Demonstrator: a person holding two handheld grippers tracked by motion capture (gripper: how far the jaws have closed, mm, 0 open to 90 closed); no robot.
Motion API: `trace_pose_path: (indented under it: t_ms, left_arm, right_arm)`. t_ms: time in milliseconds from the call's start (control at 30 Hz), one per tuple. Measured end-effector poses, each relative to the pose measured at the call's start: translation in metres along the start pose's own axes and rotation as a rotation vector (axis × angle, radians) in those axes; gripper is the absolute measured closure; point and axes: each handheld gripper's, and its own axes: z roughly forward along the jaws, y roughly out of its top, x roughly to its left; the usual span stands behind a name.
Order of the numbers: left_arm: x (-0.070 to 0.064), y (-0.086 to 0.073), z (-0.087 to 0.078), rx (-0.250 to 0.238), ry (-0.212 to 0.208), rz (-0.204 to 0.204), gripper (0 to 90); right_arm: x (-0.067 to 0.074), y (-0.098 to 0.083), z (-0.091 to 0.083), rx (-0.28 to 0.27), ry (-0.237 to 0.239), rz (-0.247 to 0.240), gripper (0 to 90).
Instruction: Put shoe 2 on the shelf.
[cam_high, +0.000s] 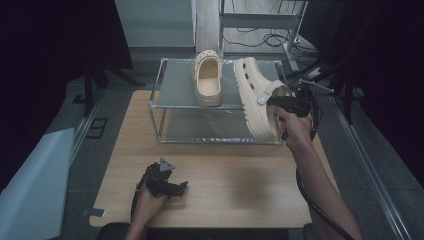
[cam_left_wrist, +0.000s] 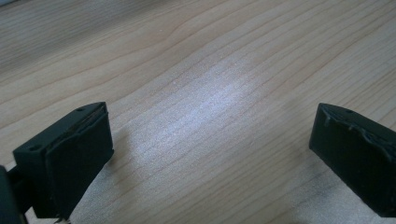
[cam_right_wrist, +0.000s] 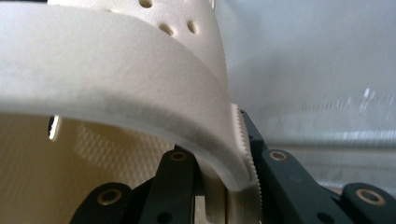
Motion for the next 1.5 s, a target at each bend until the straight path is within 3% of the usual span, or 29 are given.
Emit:
trace_pose_path:
  t_ms: [567,867,1000,1500]
  left_arm:
    - [0.002,0.0,-0.002,-0.01,-0.007,-0.01,0.0]
    - [0.001,0.0,-0.002,-0.011,-0.012,-0.005,0.0]
    - [0.002,0.001,-0.002,-0.018,-0.015,-0.011,0.0]
    - [0.001,0.001,-0.001,-0.018,-0.024,-0.011,0.0]
  right_arm:
    - [0.007,0.038,0.034,-0.061,-0.079,0.03,79.9]
    - [0.01,0.06,0.049,-0.091,-0.169,0.005,79.8]
    - [0.007,0.07,0.06,-0.1,-0.232,-0.004,79.7]
    - [0.012,0.077,0.089,-0.12,-0.327,-0.036,78.6]
